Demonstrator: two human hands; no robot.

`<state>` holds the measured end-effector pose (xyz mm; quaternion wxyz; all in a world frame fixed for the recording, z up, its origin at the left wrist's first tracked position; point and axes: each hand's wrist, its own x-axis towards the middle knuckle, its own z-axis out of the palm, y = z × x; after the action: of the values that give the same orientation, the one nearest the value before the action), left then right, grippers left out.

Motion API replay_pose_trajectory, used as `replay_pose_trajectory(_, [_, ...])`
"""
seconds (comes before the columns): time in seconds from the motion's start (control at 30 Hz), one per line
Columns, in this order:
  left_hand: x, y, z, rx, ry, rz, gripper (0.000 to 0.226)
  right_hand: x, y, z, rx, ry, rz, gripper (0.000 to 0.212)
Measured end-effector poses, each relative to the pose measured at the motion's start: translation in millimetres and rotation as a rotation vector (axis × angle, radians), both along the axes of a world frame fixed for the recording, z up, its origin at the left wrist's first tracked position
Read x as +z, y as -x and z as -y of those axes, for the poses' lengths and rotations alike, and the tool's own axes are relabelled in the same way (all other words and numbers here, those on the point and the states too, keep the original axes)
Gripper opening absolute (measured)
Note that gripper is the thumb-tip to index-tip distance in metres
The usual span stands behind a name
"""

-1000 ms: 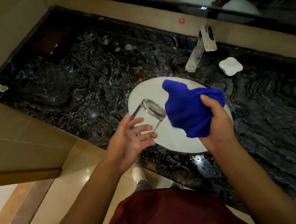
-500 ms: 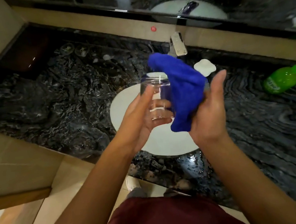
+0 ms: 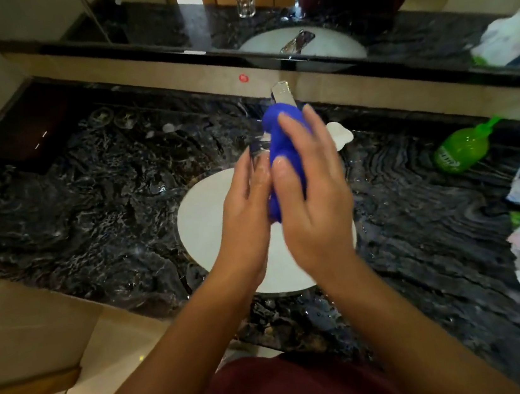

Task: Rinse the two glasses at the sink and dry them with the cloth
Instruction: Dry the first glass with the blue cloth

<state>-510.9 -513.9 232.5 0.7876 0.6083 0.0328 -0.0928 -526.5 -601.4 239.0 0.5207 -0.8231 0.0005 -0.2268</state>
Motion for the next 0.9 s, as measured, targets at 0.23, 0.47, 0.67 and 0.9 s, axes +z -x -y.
replay_pose_trajectory(0.23, [8.4,2.6,2.5,-0.069,0.045,0.070,0.053,27.0,-37.4,24.5,0.057,-0.511,-0.201,0.033])
replay_pose_trajectory(0.47, [25.7,-21.7,-10.8,0.153,0.046,-0.003,0.055,1.1,17.8,-27.7,0.083,-0.017,-0.004,0.043])
replay_pose_trajectory(0.67, [22.9,-10.7,-14.6,0.074,0.118,0.007,0.044,16.3,-7.3,-8.2,0.142,-0.081,0.026,0.039])
replay_pose_trajectory(0.9, [28.0,-6.5,-8.1,0.052,0.028,0.104,0.053,30.0,-26.1,1.3,0.104,-0.375,-0.066,0.037])
